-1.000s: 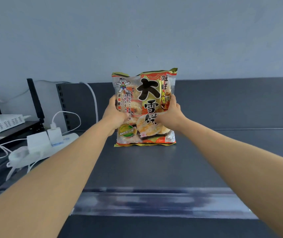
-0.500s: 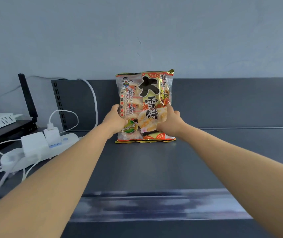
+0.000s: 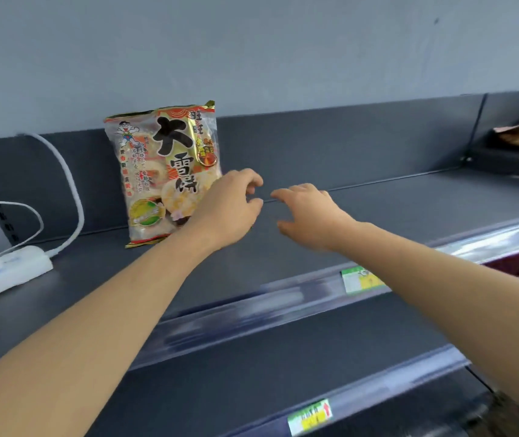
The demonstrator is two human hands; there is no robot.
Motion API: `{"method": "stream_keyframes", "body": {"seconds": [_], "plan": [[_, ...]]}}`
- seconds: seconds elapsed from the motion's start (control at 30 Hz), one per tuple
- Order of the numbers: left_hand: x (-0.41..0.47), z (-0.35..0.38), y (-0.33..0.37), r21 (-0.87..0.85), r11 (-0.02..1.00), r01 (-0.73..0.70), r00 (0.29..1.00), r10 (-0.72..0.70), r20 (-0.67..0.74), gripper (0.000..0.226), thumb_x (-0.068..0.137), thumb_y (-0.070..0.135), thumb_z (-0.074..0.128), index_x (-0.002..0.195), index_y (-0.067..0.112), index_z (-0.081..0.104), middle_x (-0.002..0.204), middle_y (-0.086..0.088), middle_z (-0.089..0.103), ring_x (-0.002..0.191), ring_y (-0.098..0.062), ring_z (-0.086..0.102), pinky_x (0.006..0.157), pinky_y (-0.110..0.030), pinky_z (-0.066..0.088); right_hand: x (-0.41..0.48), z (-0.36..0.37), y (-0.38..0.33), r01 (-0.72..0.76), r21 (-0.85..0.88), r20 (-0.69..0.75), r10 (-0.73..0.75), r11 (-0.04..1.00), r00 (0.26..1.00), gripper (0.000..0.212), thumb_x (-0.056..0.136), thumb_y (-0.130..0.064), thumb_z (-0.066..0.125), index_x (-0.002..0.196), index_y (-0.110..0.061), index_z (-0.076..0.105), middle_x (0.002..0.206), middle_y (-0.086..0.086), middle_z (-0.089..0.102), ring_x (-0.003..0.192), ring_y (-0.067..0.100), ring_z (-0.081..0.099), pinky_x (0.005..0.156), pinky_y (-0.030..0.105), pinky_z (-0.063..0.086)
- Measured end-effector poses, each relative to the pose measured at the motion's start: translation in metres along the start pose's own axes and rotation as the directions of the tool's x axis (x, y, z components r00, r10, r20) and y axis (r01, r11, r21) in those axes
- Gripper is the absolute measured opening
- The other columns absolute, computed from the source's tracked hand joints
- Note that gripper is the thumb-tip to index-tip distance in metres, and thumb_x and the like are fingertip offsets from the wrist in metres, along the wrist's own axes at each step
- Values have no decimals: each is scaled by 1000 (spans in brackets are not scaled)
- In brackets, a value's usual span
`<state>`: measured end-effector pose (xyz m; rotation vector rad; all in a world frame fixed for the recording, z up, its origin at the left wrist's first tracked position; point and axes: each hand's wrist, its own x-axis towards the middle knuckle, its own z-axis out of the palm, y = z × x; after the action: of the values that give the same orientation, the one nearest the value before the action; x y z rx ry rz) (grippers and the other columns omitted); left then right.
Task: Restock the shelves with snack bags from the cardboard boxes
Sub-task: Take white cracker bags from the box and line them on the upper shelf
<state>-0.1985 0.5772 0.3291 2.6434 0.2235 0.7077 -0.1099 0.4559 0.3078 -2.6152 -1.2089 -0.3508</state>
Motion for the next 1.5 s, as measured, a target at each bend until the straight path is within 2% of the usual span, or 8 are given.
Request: {"method": "stream_keyframes", "body": {"seconds": [0.27, 0.5, 0.8, 0.93, 1.07, 1.23, 1.4, 1.5], "plan": [[-21, 97, 133, -112, 925, -363, 898, 380, 223, 32, 95, 17, 51, 126, 18, 54, 120, 0, 55, 109, -20, 53, 93, -30, 42, -141, -33, 138, -223, -267, -53, 217, 937, 975, 39, 95, -28, 46, 131, -16, 48, 128, 3, 56, 128, 24, 40, 104, 34, 29], [-51, 206, 257, -240, 872, -427, 750, 490, 444, 32, 94, 19, 55, 126, 16, 54, 122, -1, 56, 109, -19, 53, 95, -31, 42, -268, -52, 278, -458, -344, -2, 487, 820, 873, 38, 92, -27, 51, 127, -15, 55, 125, 8, 60, 124, 29, 46, 103, 42, 34], [-48, 394, 398, -170, 916, -363, 594, 369, 715, 33, 93, 18, 54, 125, 10, 53, 124, -8, 55, 111, -26, 54, 92, -37, 45, -371, -13, 474, -512, -346, 255, 604, 786, 755, 38, 90, -27, 54, 127, -17, 56, 127, 8, 60, 120, 30, 53, 99, 42, 44], [-48, 470, 445, -163, 952, -260, 552, 285, 784, 28, 93, 17, 54, 119, 8, 54, 120, -10, 58, 102, -26, 56, 83, -36, 46, -408, 3, 554, -592, -316, 352, 671, 742, 653, 45, 91, -28, 56, 134, -19, 49, 128, 9, 59, 116, 31, 56, 97, 43, 48], [-48, 530, 478, -162, 977, -137, 528, 211, 822, 35, 94, 21, 55, 127, 10, 53, 126, -9, 56, 111, -26, 55, 80, -28, 41, -435, 21, 612, -659, -295, 406, 715, 692, 570, 44, 92, -29, 57, 133, -15, 51, 127, 10, 59, 115, 31, 57, 94, 41, 50], [-51, 592, 498, -116, 993, -11, 521, 105, 847, 35, 93, 20, 54, 127, 9, 51, 128, -11, 55, 112, -28, 54, 89, -33, 45, -456, 57, 659, -670, -299, 463, 717, 679, 521, 49, 92, -40, 56, 133, -14, 49, 130, 11, 54, 117, 30, 51, 93, 43, 50], [-53, 632, 501, -18, 999, 27, 515, 1, 857, 46, 95, 25, 52, 135, 6, 40, 132, -15, 52, 115, -32, 54, 91, -39, 47, -452, 84, 694, -691, -291, 477, 727, 661, 494, 42, 100, -26, 38, 141, -18, 39, 141, 14, 42, 125, 36, 42, 96, 48, 43], [-53, 646, 503, 16, 994, 109, 519, -71, 852, 48, 97, 29, 50, 134, 0, 41, 137, -17, 49, 121, -34, 51, 94, -37, 44, -448, 97, 706, -764, -205, 498, 737, 611, 456, 52, 98, -47, 36, 142, -19, 37, 140, 14, 43, 122, 37, 47, 97, 49, 46]]}}
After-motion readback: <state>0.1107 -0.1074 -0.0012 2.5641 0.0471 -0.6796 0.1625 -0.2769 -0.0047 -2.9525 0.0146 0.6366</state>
